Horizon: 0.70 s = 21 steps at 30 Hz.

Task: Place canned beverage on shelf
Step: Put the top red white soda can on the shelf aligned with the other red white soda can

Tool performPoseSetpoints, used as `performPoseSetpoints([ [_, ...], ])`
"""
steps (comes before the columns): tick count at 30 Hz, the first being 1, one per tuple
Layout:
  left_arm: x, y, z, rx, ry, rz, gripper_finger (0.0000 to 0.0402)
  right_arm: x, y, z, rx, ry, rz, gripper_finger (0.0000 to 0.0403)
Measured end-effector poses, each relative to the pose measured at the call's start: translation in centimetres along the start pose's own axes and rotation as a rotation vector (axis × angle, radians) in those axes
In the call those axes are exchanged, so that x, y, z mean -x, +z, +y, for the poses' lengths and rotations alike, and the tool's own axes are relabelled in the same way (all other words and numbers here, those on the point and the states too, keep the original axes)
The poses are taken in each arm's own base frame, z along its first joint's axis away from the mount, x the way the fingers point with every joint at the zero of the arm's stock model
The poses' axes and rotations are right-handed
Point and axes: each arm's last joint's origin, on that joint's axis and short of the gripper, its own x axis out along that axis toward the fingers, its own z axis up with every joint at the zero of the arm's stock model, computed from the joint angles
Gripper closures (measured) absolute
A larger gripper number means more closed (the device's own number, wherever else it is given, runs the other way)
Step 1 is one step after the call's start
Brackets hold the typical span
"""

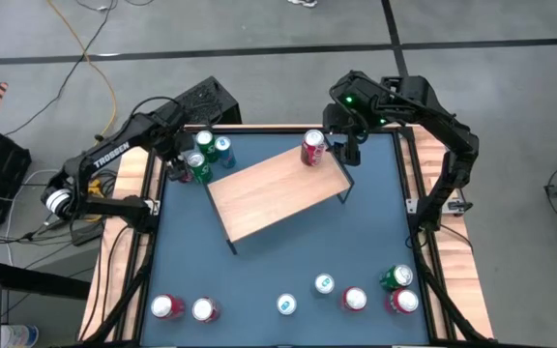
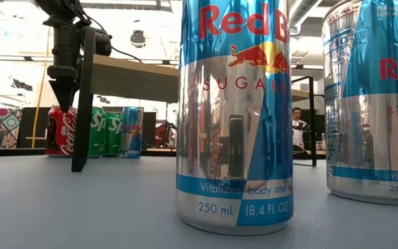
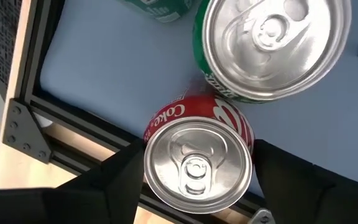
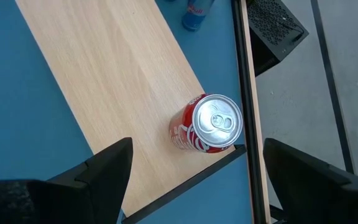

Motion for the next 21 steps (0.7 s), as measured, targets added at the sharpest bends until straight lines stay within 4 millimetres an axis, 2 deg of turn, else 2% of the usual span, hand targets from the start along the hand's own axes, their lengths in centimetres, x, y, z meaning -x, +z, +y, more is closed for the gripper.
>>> performPoseSetpoints([
  [7,2.0,-0.8,-0.6,0.030,-0.030,-0.034,0.0175,0.0,0.0,0.0,0.000,0.001,0.000,0.0058],
  [14,2.4,-1.5,-1.3,0.065,-0.103,-0.025,0.0175,0.0,0.0,0.0,0.002,0.001,0.000,0.0058],
  [21,3.2,-1.5,-2.6,0.048,-0.098,-0.060,0.0175,0.0,0.0,0.0,0.003,0.002,0.000,0.0058],
])
